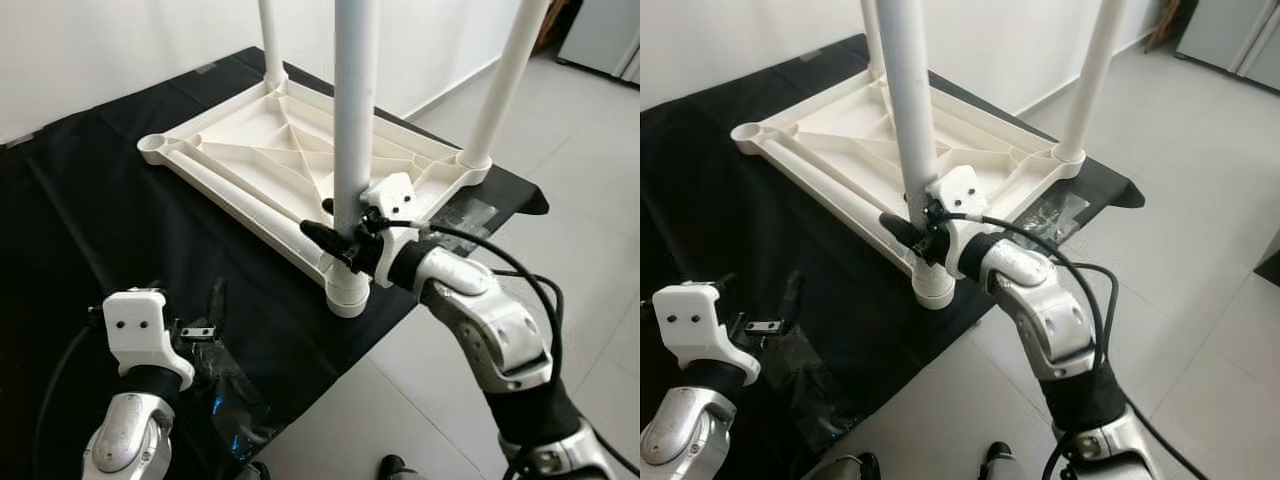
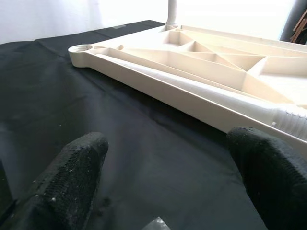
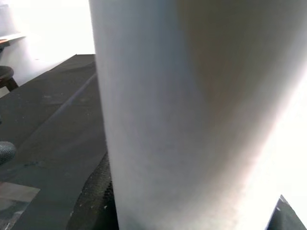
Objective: Building children table
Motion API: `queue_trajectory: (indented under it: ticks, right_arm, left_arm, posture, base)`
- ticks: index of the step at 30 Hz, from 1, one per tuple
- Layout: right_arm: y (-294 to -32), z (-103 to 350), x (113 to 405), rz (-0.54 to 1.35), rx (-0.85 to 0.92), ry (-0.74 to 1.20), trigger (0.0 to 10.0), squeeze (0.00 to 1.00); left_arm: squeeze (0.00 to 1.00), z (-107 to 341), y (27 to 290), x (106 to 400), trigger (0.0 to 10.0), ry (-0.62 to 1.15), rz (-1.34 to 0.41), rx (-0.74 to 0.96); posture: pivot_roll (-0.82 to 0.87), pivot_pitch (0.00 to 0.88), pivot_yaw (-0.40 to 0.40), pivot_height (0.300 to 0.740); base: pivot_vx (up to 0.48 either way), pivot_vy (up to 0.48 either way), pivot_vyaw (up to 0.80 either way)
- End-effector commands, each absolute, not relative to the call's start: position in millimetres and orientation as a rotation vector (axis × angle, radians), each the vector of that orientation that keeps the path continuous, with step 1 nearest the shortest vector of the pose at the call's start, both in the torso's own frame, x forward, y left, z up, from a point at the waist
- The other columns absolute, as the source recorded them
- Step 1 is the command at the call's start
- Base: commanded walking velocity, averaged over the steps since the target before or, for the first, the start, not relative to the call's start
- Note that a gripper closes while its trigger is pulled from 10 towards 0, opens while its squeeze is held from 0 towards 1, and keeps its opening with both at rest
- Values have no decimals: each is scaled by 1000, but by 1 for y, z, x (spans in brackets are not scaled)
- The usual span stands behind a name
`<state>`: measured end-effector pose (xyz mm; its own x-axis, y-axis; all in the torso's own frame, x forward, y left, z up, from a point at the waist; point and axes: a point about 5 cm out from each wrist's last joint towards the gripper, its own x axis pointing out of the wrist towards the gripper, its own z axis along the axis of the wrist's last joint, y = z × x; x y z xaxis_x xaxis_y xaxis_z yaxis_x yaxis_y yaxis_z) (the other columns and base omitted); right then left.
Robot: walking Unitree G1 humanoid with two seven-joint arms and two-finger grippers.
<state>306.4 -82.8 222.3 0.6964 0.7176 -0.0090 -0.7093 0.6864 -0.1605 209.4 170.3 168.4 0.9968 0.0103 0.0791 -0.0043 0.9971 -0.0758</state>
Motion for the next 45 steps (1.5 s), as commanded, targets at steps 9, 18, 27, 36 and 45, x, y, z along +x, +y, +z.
queue_trajectory:
  ticks: [9, 18, 27, 36, 45]
  right_arm:
    - [-64, 192, 297, 907, -240, 57, 10000, 0]
    - [-61, 194, 287, 1068, -336, 30, 10000, 0]
    - [-73, 183, 295, 990, -245, 131, 10000, 0]
    - [-76, 173, 297, 913, -244, 172, 10000, 0]
    - [-75, 174, 299, 928, -270, 177, 10000, 0]
  left_arm:
    - [0, 162, 173, 212, 10000, -54, 21, -72]
    - [0, 161, 174, 212, 10000, -51, 21, -77]
    - [0, 160, 176, 212, 10000, -53, 22, -78]
    - [0, 184, 194, 221, 10000, -142, 13, -40]
    - [0, 264, 208, 227, 10000, -367, -295, -11]
  posture:
    - [24, 220, 43, 740]
    - [23, 227, 42, 740]
    - [22, 230, 42, 740]
    - [23, 227, 40, 740]
    - [24, 224, 37, 740]
  base:
    - [0, 0, 0]
    - [0, 0, 0]
    - [0, 0, 0]
    - [0, 0, 0]
    - [0, 0, 0]
